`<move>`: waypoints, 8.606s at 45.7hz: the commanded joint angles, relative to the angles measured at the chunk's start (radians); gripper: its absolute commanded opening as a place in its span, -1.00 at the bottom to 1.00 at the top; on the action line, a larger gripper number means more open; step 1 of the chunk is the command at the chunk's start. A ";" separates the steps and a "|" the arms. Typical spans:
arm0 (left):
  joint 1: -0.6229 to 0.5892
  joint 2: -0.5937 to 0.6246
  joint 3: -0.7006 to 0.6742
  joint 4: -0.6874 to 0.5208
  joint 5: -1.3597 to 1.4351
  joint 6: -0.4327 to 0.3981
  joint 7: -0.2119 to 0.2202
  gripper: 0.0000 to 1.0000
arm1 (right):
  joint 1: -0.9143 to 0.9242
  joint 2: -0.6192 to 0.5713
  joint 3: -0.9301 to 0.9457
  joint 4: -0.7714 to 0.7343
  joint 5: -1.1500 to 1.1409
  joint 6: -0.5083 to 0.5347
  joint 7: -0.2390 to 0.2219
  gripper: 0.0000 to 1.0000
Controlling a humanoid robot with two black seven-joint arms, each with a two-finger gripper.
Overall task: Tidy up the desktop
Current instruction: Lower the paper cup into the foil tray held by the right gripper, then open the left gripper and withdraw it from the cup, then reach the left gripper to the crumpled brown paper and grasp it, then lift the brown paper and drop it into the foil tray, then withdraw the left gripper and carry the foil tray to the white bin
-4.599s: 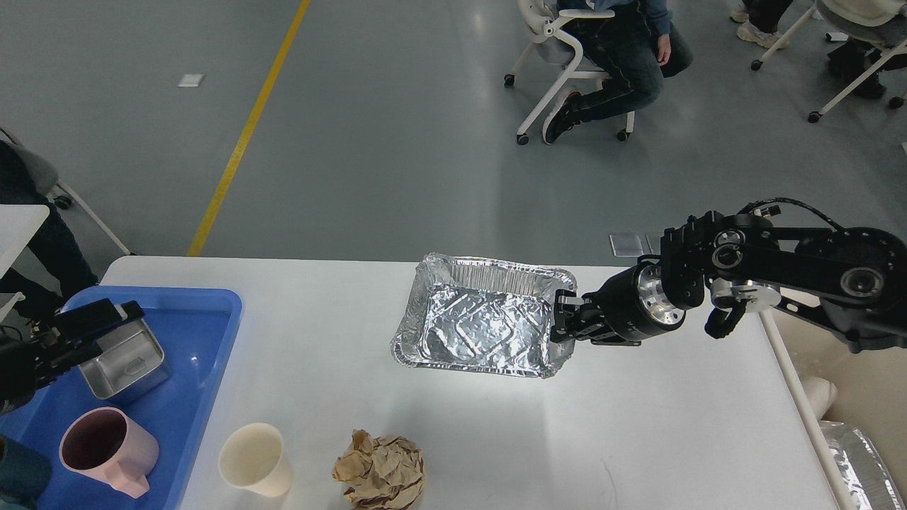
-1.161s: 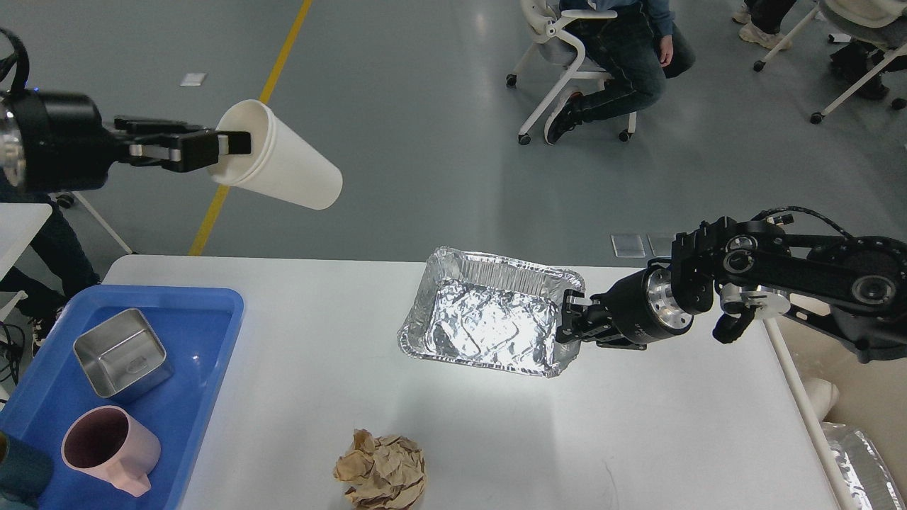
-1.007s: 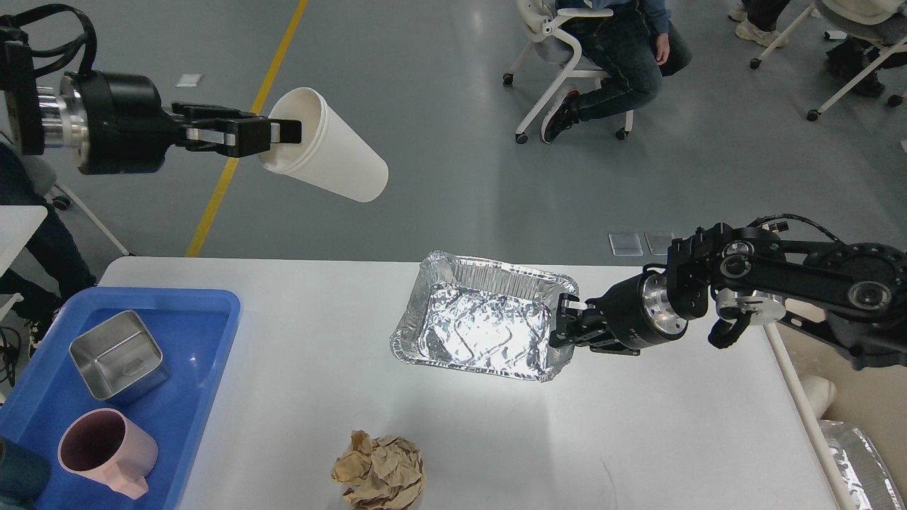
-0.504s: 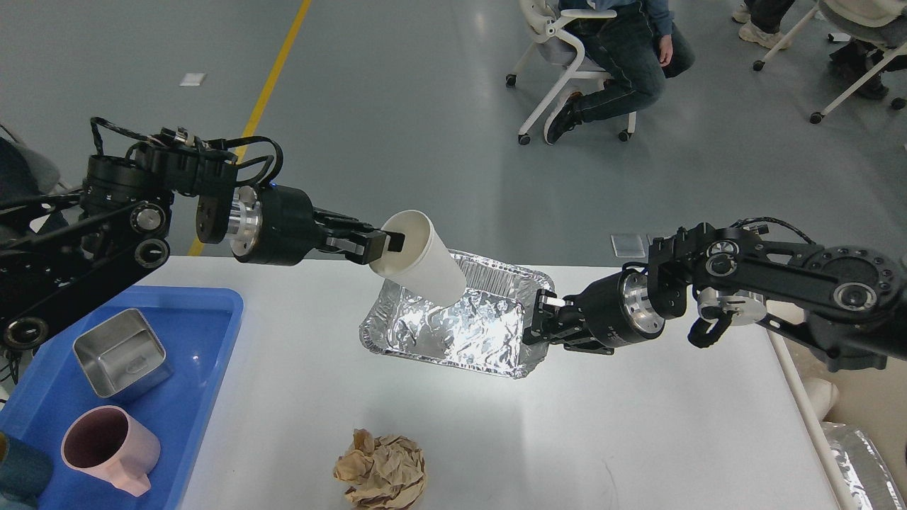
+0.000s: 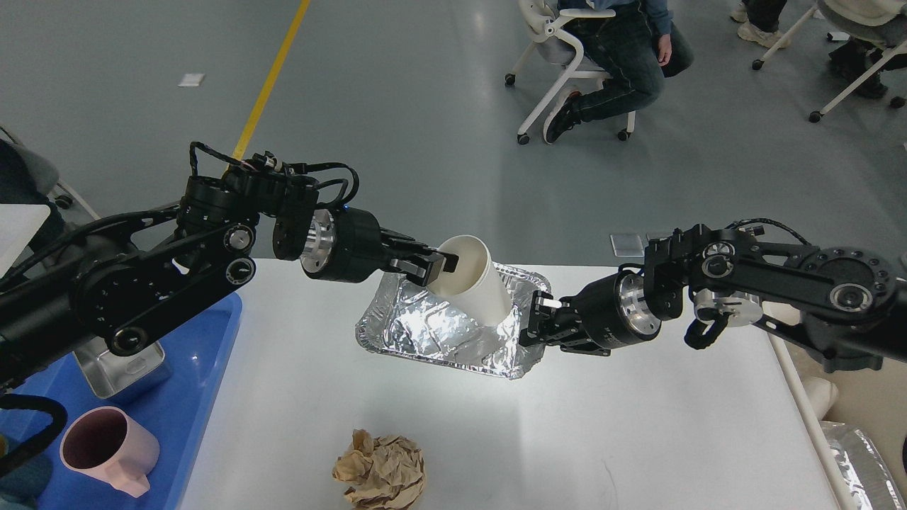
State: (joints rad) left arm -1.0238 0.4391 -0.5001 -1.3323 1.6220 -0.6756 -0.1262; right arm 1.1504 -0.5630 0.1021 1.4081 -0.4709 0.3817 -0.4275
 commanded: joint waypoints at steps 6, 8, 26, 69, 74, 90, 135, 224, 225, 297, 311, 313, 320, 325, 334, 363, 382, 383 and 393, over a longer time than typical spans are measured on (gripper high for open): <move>0.044 -0.074 0.020 0.025 0.108 0.001 0.000 -0.52 | 0.002 0.005 0.008 0.000 0.000 -0.001 -0.001 -1.00; 0.044 -0.083 0.026 0.025 0.119 0.002 -0.001 -0.32 | 0.002 0.005 0.008 0.002 0.000 -0.001 -0.001 -1.00; 0.044 -0.095 0.023 0.025 0.119 0.067 0.000 0.10 | 0.000 0.006 0.007 0.002 -0.002 -0.001 0.001 -1.00; 0.045 -0.137 0.008 0.077 0.113 0.254 0.004 0.24 | -0.001 0.012 0.007 0.000 -0.003 -0.003 -0.001 -1.00; 0.044 -0.125 -0.004 0.074 0.104 0.254 0.002 0.78 | -0.001 0.012 0.007 0.000 -0.005 -0.004 -0.001 -1.00; 0.047 0.188 -0.115 -0.028 -0.059 0.223 -0.021 0.88 | -0.015 0.008 0.004 -0.001 -0.006 -0.006 -0.001 -1.00; 0.889 0.946 -0.107 -0.327 -0.205 0.831 -0.161 0.94 | -0.029 0.029 -0.008 -0.005 -0.014 -0.023 -0.001 -1.00; 0.823 0.096 0.120 -0.088 0.150 0.617 -0.001 -1.00 | -0.037 0.025 0.004 -0.005 -0.014 -0.043 -0.001 -1.00; 0.823 0.096 0.120 -0.088 0.151 0.617 -0.003 -1.00 | -0.037 0.023 0.004 -0.005 -0.014 -0.043 -0.001 -1.00; 0.571 0.661 -0.614 -0.395 -0.249 0.311 -0.044 -1.00 | -0.035 0.038 -0.007 -0.009 -0.017 -0.058 -0.002 -1.00; 0.547 0.566 -0.594 -0.395 -0.246 0.242 -0.016 -1.00 | -0.031 0.041 -0.004 -0.008 -0.017 -0.058 -0.002 -1.00; 0.550 0.547 -0.591 -0.392 -0.246 0.223 -0.012 -1.00 | -0.031 0.041 -0.002 -0.008 -0.017 -0.060 -0.002 -1.00; 0.505 0.376 -0.508 -0.360 -0.209 0.202 -0.004 -1.00 | -0.026 0.041 -0.001 -0.008 -0.015 -0.060 -0.002 -1.00; 0.473 0.310 -0.430 -0.337 -0.153 0.200 -0.004 -1.00 | -0.021 0.041 -0.001 -0.006 -0.015 -0.060 -0.002 -1.00; 0.424 0.185 -0.334 -0.280 -0.097 0.200 -0.004 -0.98 | -0.015 0.032 -0.001 -0.003 -0.014 -0.060 -0.002 -1.00; 0.422 0.191 -0.319 -0.277 -0.073 0.179 -0.018 0.94 | -0.032 0.025 0.007 -0.003 -0.014 -0.061 -0.002 -1.00; 0.438 0.182 -0.468 -0.259 -0.223 0.209 -0.001 0.94 | -0.054 -0.005 0.036 -0.008 -0.006 -0.081 -0.004 -1.00; 0.447 0.182 -0.491 -0.254 -0.253 0.214 0.003 0.94 | -0.063 -0.008 0.045 -0.008 -0.003 -0.083 -0.002 -1.00; 0.576 0.175 -0.679 -0.142 -0.612 0.280 0.164 0.94 | -0.202 -0.063 0.191 -0.008 -0.002 -0.084 -0.004 -1.00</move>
State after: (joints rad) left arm -0.5140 0.6198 -1.0958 -1.5377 1.2002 -0.4342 -0.0507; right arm 1.0203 -0.5914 0.2173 1.4004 -0.4739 0.2981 -0.4309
